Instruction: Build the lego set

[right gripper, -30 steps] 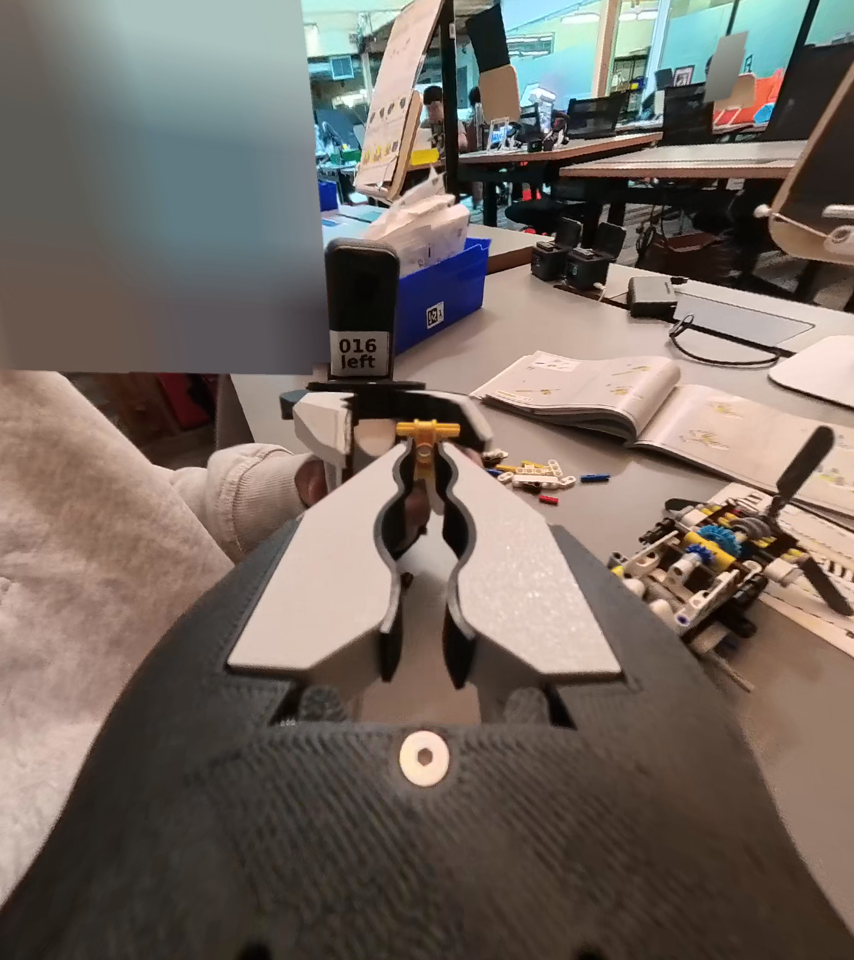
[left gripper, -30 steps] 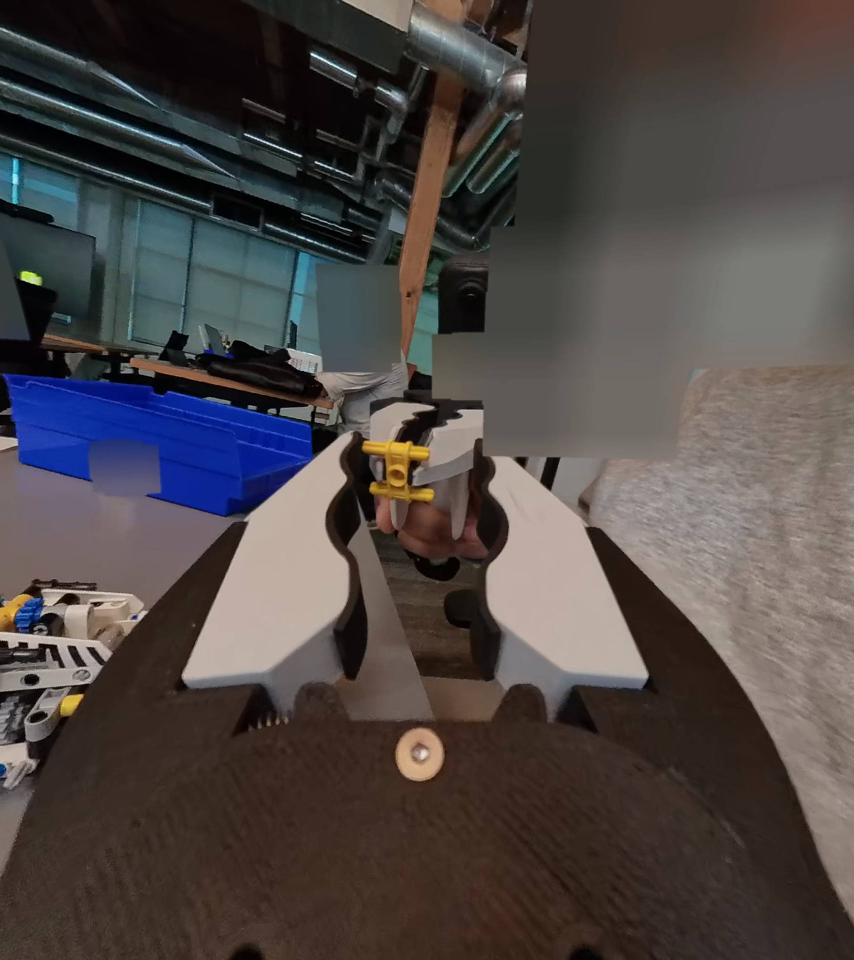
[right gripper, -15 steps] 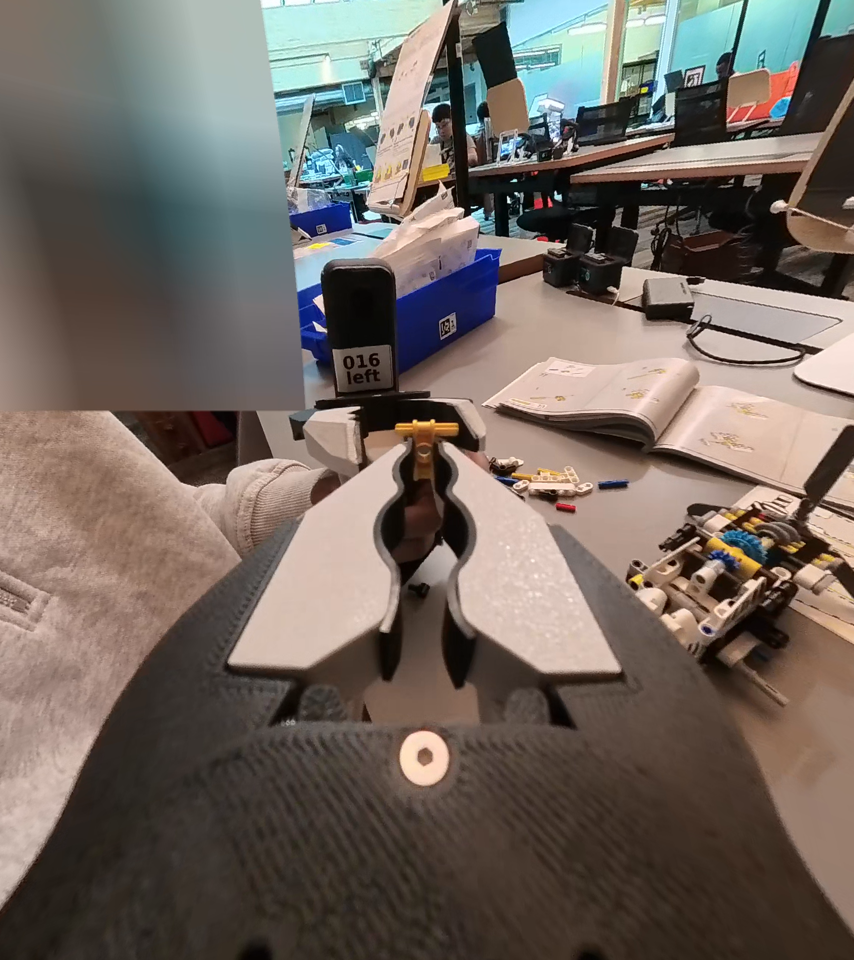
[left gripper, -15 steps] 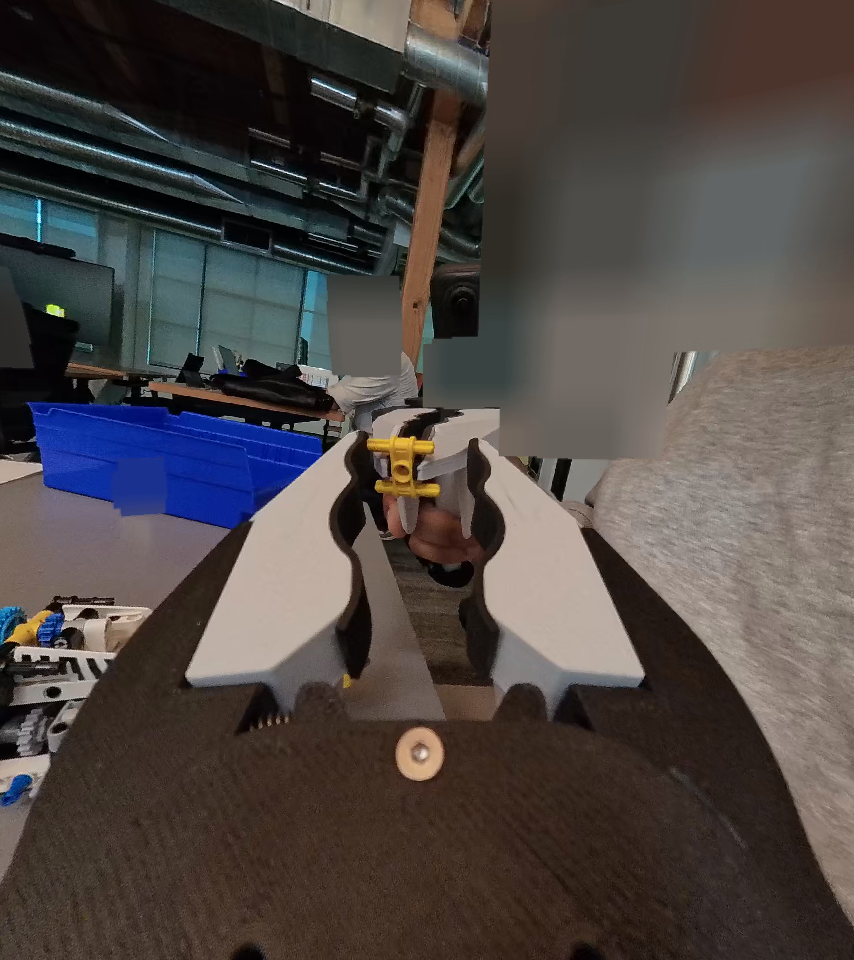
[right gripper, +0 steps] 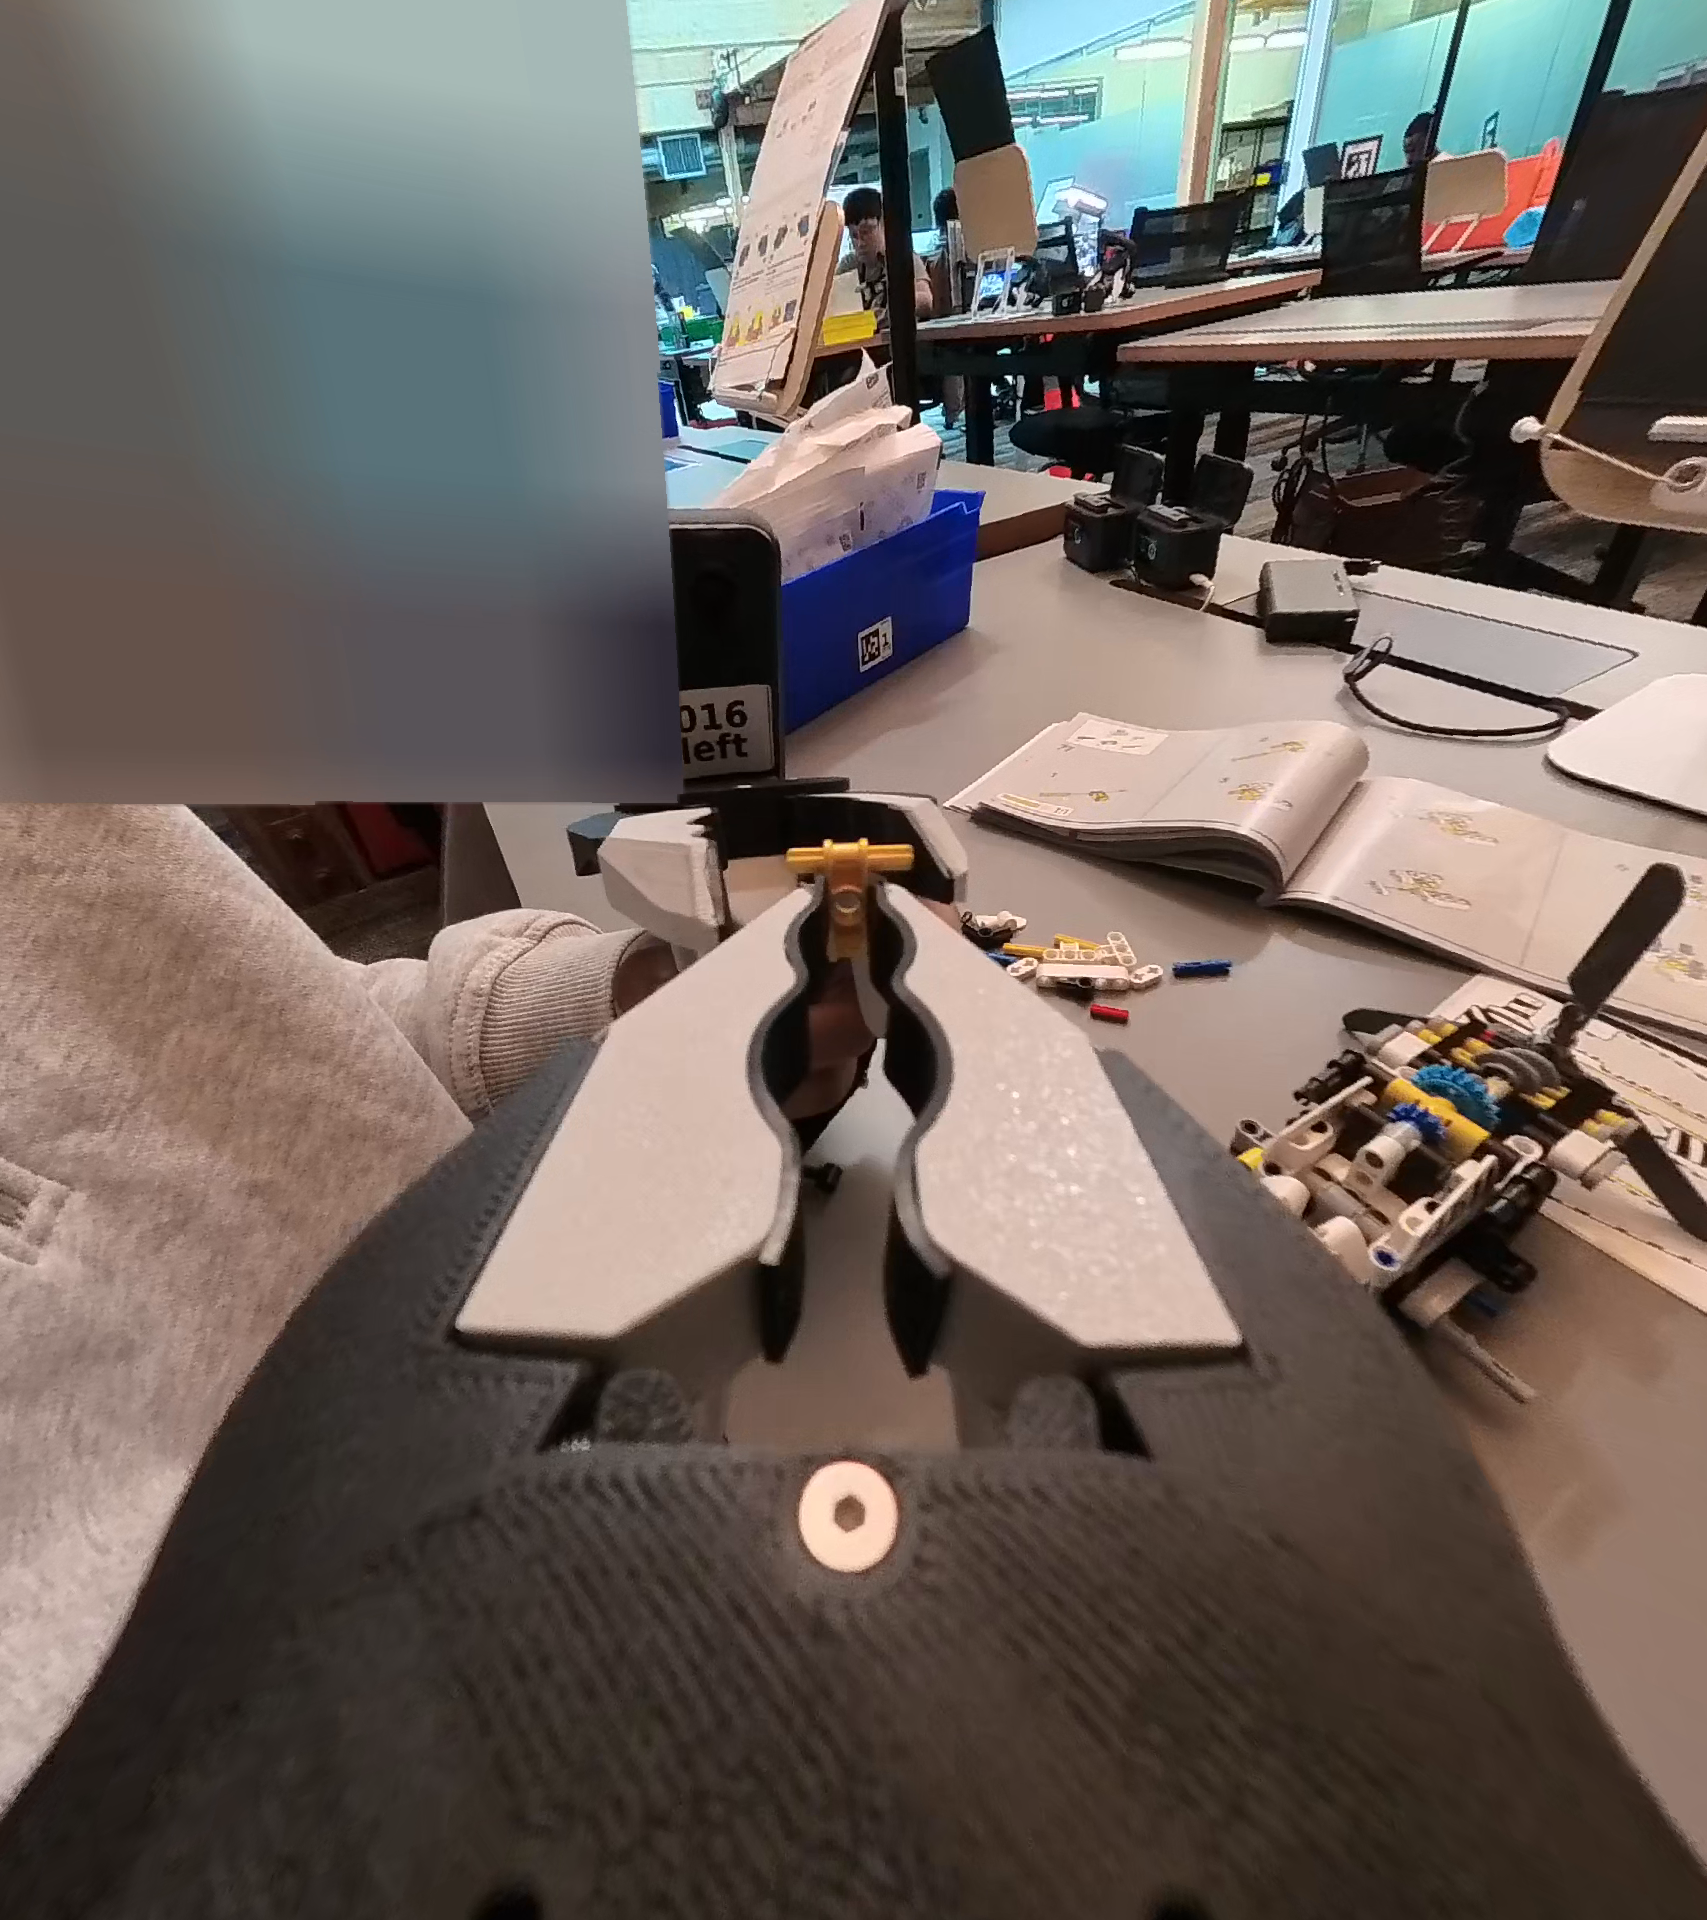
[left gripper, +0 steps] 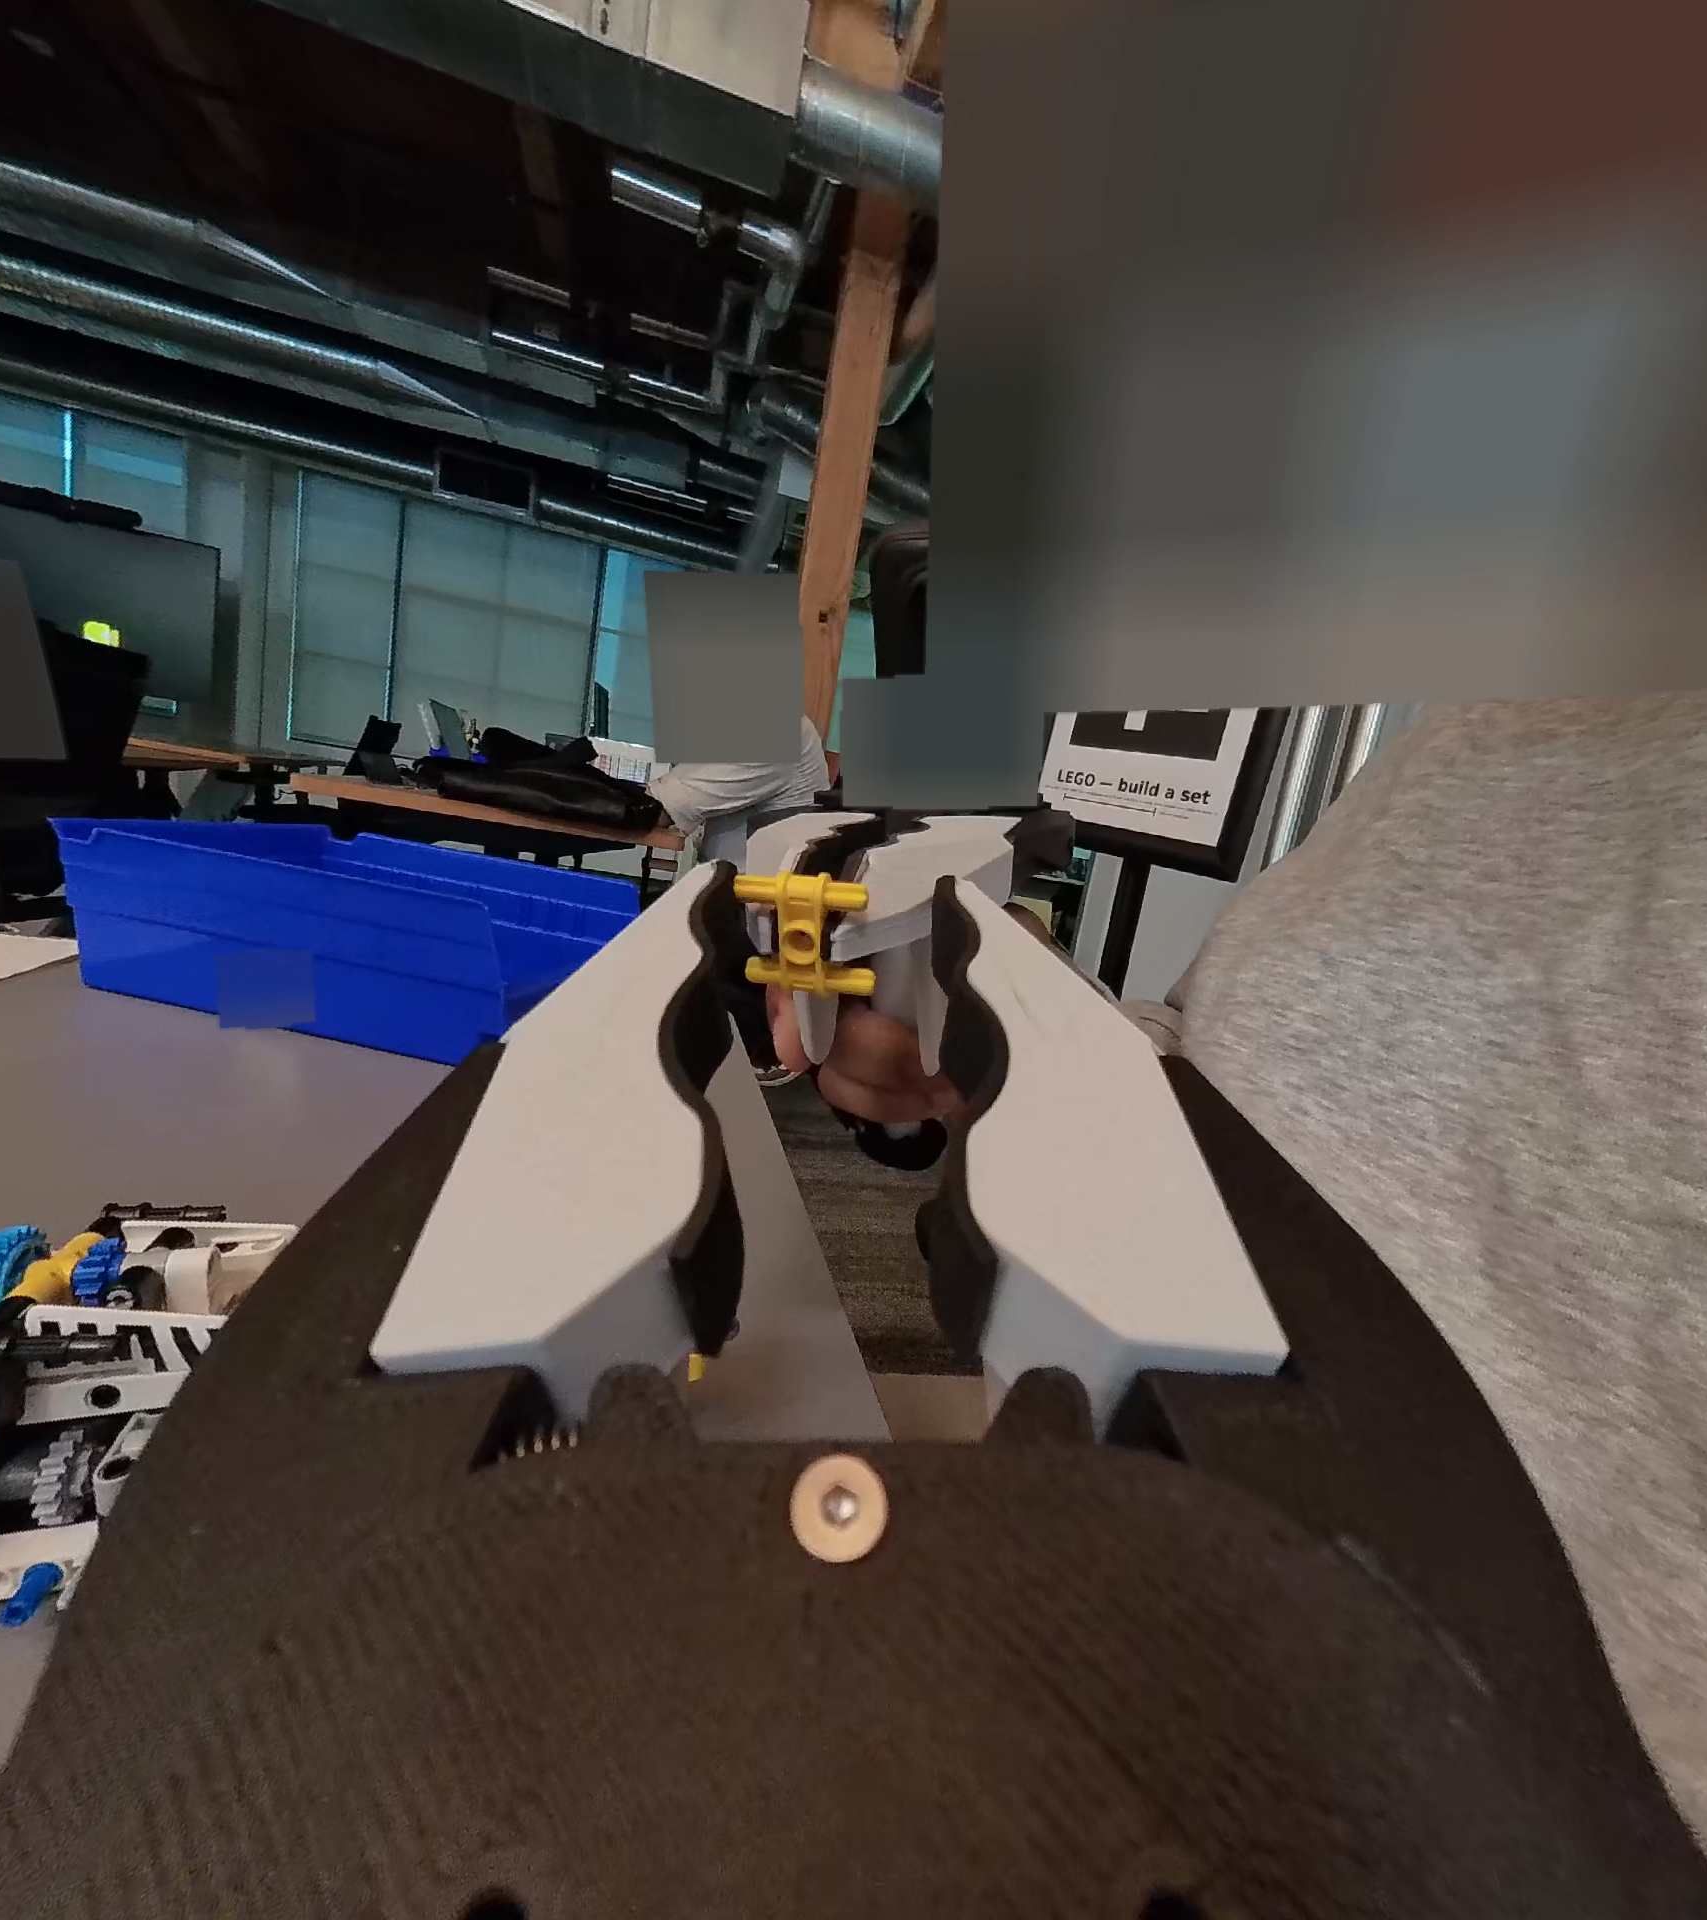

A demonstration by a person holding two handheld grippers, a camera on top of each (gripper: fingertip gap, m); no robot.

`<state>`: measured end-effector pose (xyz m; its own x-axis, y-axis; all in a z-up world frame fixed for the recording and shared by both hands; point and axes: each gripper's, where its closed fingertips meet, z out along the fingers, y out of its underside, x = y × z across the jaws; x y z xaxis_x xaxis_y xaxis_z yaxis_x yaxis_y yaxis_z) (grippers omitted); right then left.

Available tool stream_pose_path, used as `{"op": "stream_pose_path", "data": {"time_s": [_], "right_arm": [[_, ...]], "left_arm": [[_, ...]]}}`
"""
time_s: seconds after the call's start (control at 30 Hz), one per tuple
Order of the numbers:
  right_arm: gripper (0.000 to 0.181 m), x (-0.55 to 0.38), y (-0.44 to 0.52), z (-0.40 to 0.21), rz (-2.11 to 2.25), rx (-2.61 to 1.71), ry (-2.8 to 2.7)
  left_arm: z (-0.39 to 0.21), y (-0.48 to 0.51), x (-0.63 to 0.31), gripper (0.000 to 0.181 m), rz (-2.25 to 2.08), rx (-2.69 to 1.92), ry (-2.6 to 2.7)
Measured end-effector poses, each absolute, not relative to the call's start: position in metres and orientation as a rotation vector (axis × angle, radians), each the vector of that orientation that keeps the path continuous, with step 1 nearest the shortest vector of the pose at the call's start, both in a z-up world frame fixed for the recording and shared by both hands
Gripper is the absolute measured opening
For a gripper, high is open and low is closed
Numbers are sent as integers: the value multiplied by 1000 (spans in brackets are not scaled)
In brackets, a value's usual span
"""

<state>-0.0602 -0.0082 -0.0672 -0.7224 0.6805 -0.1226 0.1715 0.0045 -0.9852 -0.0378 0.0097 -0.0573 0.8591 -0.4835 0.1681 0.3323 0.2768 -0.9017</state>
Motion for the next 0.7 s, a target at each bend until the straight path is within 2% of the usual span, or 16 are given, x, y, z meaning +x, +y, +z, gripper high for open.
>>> {"op": "stream_pose_path", "data": {"time_s": [0.57,0.7], "right_arm": [[5,-62,-6,-68,1769,-881,-1888],[5,-66,4,-66,1639,-832,-1852]], "left_arm": [[-58,13,-40,36,-563,-1179,120],[-62,16,-44,40,-606,-1201,84]]}}
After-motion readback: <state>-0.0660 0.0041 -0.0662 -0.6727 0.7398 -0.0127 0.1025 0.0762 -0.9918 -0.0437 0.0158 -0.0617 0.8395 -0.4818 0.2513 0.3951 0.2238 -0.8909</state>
